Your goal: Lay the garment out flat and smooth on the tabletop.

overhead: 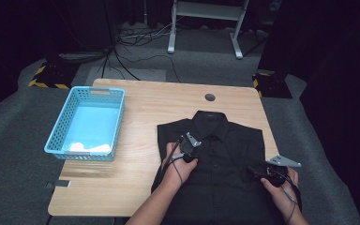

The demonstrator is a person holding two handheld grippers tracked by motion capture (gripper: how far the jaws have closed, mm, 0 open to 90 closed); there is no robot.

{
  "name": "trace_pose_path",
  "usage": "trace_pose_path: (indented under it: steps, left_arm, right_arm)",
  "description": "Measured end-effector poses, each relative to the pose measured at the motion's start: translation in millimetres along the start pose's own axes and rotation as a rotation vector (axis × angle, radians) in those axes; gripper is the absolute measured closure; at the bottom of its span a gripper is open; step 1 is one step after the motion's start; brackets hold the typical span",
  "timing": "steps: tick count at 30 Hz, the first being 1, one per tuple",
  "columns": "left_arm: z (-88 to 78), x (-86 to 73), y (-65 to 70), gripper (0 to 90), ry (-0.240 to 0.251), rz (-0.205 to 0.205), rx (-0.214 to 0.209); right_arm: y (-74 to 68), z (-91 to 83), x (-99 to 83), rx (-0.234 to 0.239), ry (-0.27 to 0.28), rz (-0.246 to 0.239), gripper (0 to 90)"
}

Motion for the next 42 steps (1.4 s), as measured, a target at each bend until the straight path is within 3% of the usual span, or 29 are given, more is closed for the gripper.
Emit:
trace_pose_path:
  steps: [1, 2, 4, 8, 20, 25, 32, 42]
  left_arm:
    - [-0.8, -0.3, -2.1, 67.6, -0.013, 0.018, 0.022]
    - [-2.3, -0.4, -4.7, 81.3, -0.03, 0.026, 0.035]
    - [-5.8, 0.0, -8.5, 87.1, -0.006, 0.014, 0.028]
    - [-15.3, 2.4, -12.6, 87.5, 0.048, 0.005, 0.026]
    - [-38.3, 5.6, -17.8, 87.3, 0.12, -0.011, 0.008]
    - [-50.2, 5.2, -22.3, 87.3, 0.148, -0.006, 0.025]
    - [-67.1, 1.2, -34.4, 87.2, 0.185, -0.033, 0.054]
    - [-85.5, -6.9, -41.5, 87.1, 0.205, -0.041, 0.088]
  right_arm:
    - [0.0, 0.0, 0.0, 0.0, 0.0, 0.0, 32.7]
    - [0.0, 0.0, 0.0, 0.0, 0.0, 0.0, 32.7]
    - [0.0, 0.0, 0.0, 0.0, 0.0, 0.0, 32.7]
    - [-0.1, 0.0, 0.0, 0.001, 0.0, 0.001, 32.7]
    - [0.2, 0.5, 0.6, 0.004, -0.002, 0.001, 32.7]
    - [0.5, 1.9, 1.9, 0.006, -0.002, -0.004, 32.7]
    - [0.2, 3.0, 2.8, 0.009, -0.003, -0.003, 32.7]
    - [0.5, 5.3, 4.9, 0.014, -0.004, -0.01, 32.7]
Point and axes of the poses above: each handheld gripper's, and its own axes: z roughly forward along the jaws, x roughly out of its top, y roughly to its right, the point moved 3 cm from there along z, roughly forward along the jaws, and after that the axes turned 12 degrees about z, right-handed, at the moved point
